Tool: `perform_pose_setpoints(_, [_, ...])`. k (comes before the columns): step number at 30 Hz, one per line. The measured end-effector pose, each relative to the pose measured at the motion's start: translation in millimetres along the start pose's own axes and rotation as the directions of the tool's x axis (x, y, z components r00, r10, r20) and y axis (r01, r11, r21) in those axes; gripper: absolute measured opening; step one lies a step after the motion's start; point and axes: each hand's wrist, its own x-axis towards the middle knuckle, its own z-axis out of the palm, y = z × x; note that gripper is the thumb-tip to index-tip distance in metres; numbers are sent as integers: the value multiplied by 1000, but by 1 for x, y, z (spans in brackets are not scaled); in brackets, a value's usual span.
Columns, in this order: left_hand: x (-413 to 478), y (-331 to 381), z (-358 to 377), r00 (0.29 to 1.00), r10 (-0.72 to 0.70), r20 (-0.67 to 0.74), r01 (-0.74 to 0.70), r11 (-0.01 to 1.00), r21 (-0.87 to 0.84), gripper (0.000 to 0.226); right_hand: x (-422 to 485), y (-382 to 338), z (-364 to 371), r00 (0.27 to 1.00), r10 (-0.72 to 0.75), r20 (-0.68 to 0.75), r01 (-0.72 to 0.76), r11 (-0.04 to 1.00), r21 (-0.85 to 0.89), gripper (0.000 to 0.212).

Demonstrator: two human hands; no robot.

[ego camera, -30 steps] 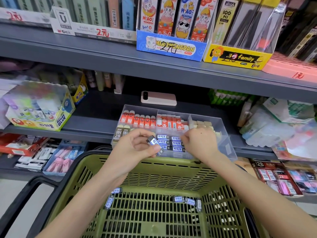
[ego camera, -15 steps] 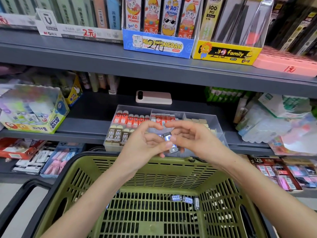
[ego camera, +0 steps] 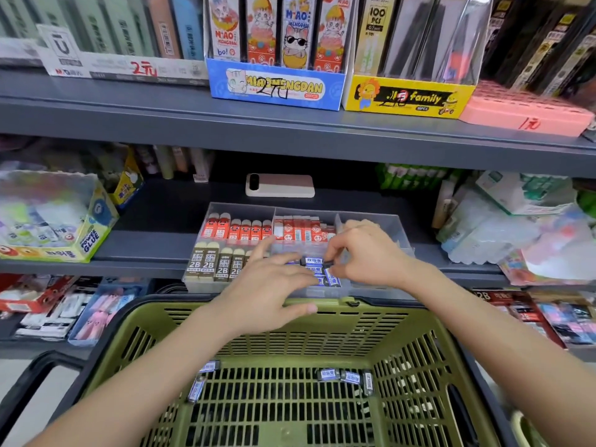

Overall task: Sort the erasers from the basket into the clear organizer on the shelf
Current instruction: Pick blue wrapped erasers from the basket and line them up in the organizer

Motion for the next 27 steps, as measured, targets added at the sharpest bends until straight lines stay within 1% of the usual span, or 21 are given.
perform_pose_setpoints(1, [1, -1, 0, 1000, 5, 8, -5, 1000, 0, 51, 2, -1, -1, 1000, -13, 13, 14, 999, -34, 15])
perform_pose_setpoints(3, [0, -3, 0, 1000, 8, 21, -8, 1000, 5, 52, 5, 0, -3, 996, -78, 46, 85, 976, -199, 15])
perform_pose_setpoints(5, [-1, -3, 3, 1000, 10, 21, -10, 1000, 24, 54, 2, 3, -1, 985, -140, 99, 166, 924, -345, 26])
perform_pose_setpoints(7, [-2, -3, 5, 1000, 15, 3, -15, 999, 38, 54, -3, 7, 3, 976, -163, 144, 205, 909, -362, 33])
perform_pose_setpoints(9, [-2, -3, 6, 1000, 18, -6, -18, 999, 50, 53, -8, 10, 7, 974, -155, 167, 202, 926, -318, 37])
perform_pose_setpoints(11, [-1, -3, 6, 1000, 15, -6, -14, 998, 55, 53, -11, 12, 8, 976, -146, 160, 187, 939, -288, 39])
perform_pose_setpoints(13, [-1, -2, 5, 1000, 16, -14, -16, 999, 49, 51, -16, 10, 8, 984, -149, 100, 171, 946, -277, 36])
perform_pose_setpoints(15, [-3, -2, 3, 998, 27, -61, -26, 1000, 18, 46, -25, 4, 5, 986, -162, -28, 151, 960, -237, 30])
perform_pose_setpoints(16, [-6, -1, 2, 995, 30, -99, -30, 1000, 5, 43, -31, 1, 4, 980, -172, -104, 150, 970, -189, 27])
perform_pose_setpoints(18, [-15, 0, -2, 978, 33, -204, -31, 999, 17, 38, -47, -8, 4, 944, -197, -266, 194, 980, -37, 21])
perform_pose_setpoints(20, [-29, 1, -5, 932, 35, -361, -34, 999, 10, 31, -67, -19, 12, 899, -193, -394, 260, 957, 125, 20])
perform_pose_setpoints(22, [-49, 4, -5, 858, 10, -513, -43, 998, -53, 23, -91, -29, 29, 888, -165, -429, 303, 912, 276, 22])
perform_pose_setpoints(23, [-60, 7, -3, 827, -13, -563, -42, 996, -84, 21, -102, -33, 43, 900, -145, -411, 293, 899, 325, 23])
perform_pose_setpoints(24, [-71, 9, -1, 810, -40, -585, -32, 993, -112, 20, -112, -34, 58, 926, -111, -360, 246, 903, 353, 22])
perform_pose_setpoints(25, [-82, 12, 3, 813, -68, -579, -15, 990, -137, 21, -121, -34, 77, 962, -45, -268, 144, 922, 360, 18])
perform_pose_setpoints(26, [-91, 15, 8, 830, -102, -548, 11, 986, -167, 23, -126, -32, 96, 989, 66, -134, -17, 941, 338, 15])
perform_pose_setpoints(27, [-100, 17, 16, 855, -146, -498, 47, 978, -205, 26, -130, -27, 115, 977, 214, 18, -211, 937, 280, 15])
